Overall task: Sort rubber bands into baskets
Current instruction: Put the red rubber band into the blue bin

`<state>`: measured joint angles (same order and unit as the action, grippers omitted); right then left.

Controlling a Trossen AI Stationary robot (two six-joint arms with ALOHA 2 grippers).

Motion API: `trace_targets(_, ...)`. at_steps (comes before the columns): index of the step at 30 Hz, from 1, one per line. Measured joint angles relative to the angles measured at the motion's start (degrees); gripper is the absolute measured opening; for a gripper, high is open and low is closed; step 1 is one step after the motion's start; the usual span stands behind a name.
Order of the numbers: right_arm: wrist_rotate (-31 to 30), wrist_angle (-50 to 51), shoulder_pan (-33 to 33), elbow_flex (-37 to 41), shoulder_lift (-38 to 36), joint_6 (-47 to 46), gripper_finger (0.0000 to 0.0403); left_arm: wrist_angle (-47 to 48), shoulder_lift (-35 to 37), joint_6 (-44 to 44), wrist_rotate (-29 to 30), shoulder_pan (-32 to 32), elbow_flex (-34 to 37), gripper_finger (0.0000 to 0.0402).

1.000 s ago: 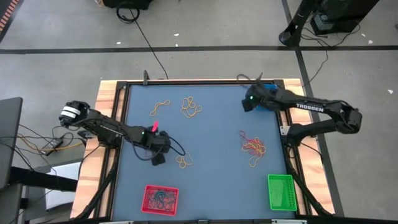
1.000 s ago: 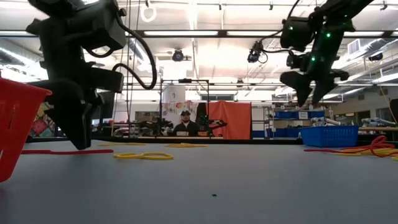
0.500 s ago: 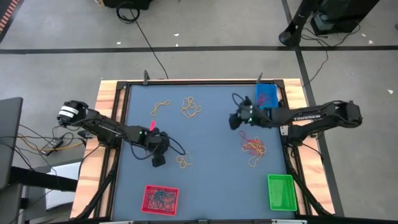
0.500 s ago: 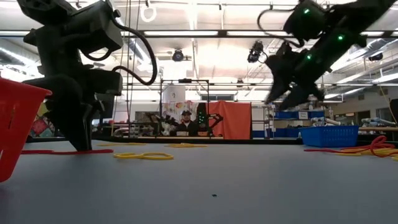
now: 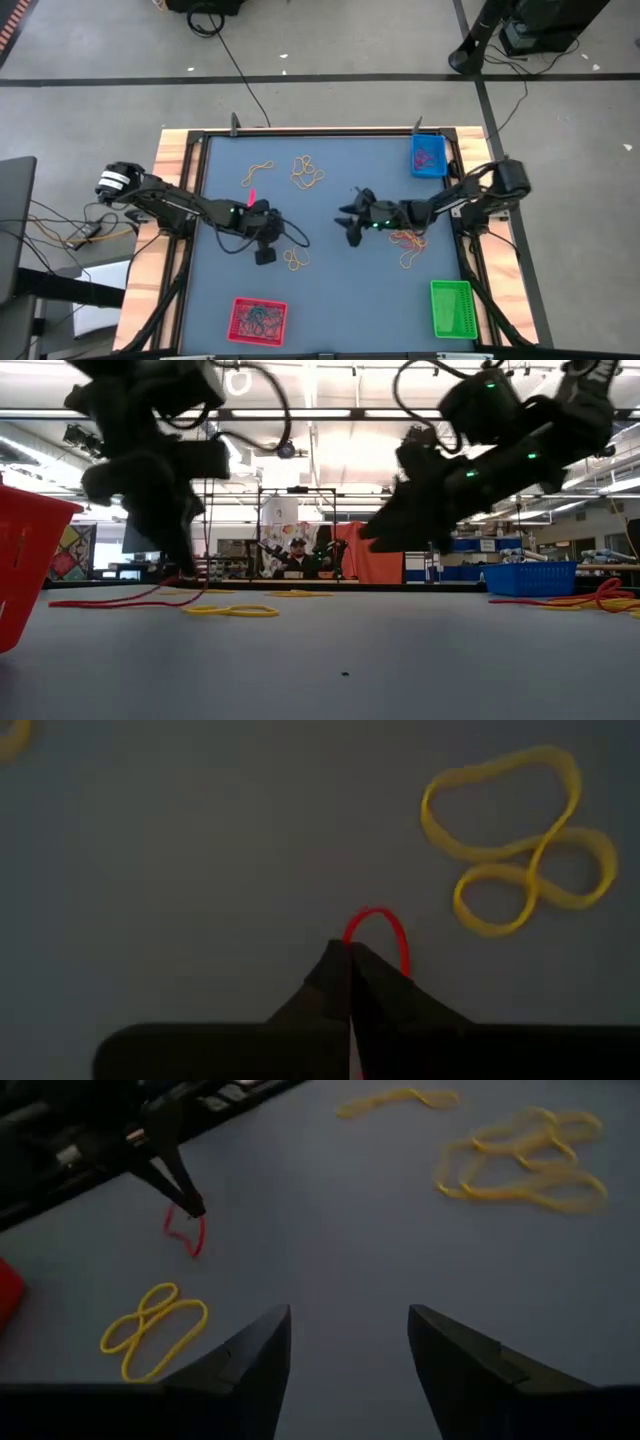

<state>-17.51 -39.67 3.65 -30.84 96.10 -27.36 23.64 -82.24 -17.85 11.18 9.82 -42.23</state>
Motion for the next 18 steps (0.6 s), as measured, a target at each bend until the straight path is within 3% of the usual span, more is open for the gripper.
trace_targets(5,-0.70,-3.13,1.10,-7.00,7.32,5.19,0.0213,-3.51,0.04,3.52,0.59,-0.06,-1.70,0.0002)
trace_targets(18,6.44,-3.16,1.55,-21.12,19.21,8.45,0.0207,-12.79,0.09,8.81,1.02,-0.08,-1.82,0.0002)
